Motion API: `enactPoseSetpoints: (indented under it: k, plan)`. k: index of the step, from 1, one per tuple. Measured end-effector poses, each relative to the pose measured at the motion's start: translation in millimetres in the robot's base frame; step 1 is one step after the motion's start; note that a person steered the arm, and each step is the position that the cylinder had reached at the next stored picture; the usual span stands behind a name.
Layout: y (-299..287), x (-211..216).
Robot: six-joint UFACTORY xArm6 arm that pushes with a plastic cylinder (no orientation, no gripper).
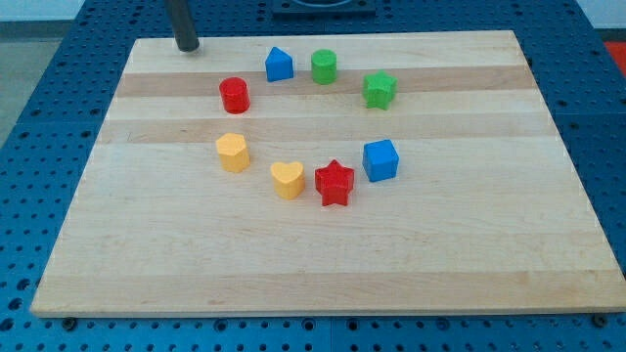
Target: Move the arm towards the bottom left of the board
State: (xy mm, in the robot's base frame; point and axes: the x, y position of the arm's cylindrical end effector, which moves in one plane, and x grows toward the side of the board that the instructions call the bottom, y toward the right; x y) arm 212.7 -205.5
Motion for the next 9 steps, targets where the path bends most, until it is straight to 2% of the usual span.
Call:
enactPoseSetpoints:
  k: [6,9]
  plan:
    - [3,13]
    - [23,77]
